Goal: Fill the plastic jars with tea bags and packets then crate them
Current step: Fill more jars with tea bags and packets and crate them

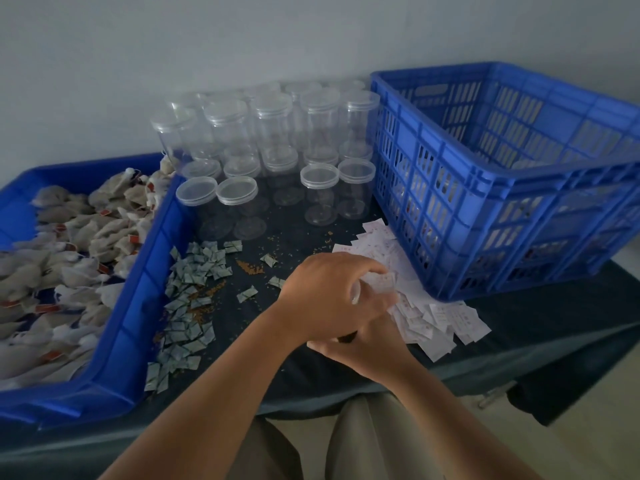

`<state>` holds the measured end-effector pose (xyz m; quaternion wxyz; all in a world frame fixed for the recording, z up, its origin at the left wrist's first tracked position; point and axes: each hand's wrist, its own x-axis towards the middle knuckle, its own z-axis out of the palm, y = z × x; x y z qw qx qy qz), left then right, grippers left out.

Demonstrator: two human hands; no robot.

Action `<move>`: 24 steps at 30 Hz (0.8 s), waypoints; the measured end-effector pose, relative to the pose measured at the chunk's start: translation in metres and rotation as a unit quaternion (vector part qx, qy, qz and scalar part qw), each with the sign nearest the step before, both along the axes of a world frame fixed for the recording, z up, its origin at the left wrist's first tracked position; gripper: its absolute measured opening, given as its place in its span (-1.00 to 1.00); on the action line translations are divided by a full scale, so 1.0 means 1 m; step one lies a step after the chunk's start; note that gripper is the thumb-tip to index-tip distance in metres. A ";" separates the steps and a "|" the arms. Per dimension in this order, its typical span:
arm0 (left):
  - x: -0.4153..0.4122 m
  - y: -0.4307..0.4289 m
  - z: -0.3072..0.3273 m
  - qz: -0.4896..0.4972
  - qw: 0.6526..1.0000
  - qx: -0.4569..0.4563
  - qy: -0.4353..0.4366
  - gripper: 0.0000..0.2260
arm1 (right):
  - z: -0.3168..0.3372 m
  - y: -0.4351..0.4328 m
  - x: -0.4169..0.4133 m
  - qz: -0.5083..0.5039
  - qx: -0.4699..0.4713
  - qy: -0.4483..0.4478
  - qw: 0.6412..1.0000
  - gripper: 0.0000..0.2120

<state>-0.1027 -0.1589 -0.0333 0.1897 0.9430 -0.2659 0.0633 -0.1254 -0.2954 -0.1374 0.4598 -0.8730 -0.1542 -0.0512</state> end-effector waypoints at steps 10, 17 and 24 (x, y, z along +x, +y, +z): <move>0.013 0.018 0.035 0.061 0.835 -0.519 0.173 -0.66 | 0.104 0.004 0.017 0.036 -0.247 -0.073 0.966 -0.19; 0.031 -0.011 0.106 0.034 0.898 -0.437 0.039 -0.66 | 0.195 -0.073 -0.015 -0.009 -0.158 -0.207 0.965 -0.41; 0.071 -0.115 0.133 -0.065 0.933 -0.355 -0.014 -0.78 | 0.285 -0.170 -0.033 -0.165 -0.111 -0.341 0.919 -0.41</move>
